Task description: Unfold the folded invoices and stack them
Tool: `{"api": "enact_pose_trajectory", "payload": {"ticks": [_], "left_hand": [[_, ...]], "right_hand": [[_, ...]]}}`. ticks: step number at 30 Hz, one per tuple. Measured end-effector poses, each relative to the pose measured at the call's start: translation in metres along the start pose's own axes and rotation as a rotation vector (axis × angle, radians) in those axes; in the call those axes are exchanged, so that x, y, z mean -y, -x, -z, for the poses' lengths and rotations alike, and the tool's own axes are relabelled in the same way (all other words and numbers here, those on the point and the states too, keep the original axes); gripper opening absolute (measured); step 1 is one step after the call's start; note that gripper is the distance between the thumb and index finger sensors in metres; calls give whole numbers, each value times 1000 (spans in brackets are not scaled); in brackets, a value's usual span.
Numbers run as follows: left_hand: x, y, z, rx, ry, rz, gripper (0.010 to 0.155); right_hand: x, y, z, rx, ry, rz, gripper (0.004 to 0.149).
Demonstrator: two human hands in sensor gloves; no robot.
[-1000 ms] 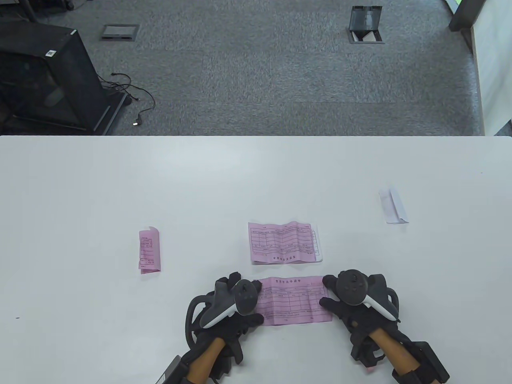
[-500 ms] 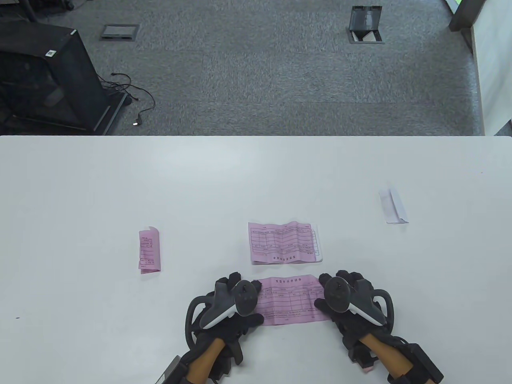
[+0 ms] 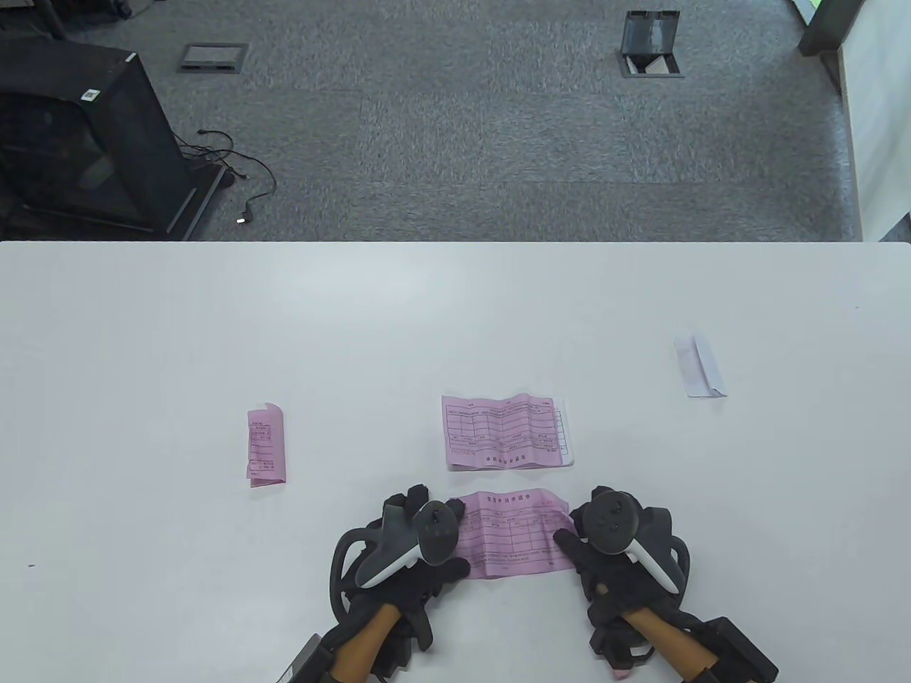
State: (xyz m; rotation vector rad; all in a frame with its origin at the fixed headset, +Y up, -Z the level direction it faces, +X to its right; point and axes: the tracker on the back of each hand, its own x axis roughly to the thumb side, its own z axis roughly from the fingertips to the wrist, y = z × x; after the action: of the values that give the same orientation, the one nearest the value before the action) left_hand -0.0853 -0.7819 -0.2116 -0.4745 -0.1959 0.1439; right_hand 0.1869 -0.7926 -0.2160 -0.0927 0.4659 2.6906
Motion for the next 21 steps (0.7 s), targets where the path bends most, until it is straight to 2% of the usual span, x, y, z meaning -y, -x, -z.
{"api": "enact_pose_trajectory", "payload": {"ticks": [7, 10, 13, 15, 16, 18, 21], "left_hand": [[1, -1, -1, -1, -30, 4, 81], [0, -1, -1, -1, -39, 0, 82], [-4, 2, -2, 7, -55, -54, 84], [-11, 8, -6, 31, -88, -148, 85], [-16, 12, -8, 53, -119, -239, 85], [-25, 23, -15, 105, -204, -442, 86], [-32, 37, -21, 166, -281, -667, 91]], "right_hand": [[3, 4, -2, -52, 40, 77, 40], [10, 6, -4, -18, 78, 240, 39], [19, 2, -7, 85, 156, 404, 37], [25, -2, -11, 157, 85, 516, 37], [28, -7, -14, 199, 35, 628, 36], [36, -15, -19, 261, 1, 719, 36], [49, -25, -27, 405, 32, 747, 35]]}}
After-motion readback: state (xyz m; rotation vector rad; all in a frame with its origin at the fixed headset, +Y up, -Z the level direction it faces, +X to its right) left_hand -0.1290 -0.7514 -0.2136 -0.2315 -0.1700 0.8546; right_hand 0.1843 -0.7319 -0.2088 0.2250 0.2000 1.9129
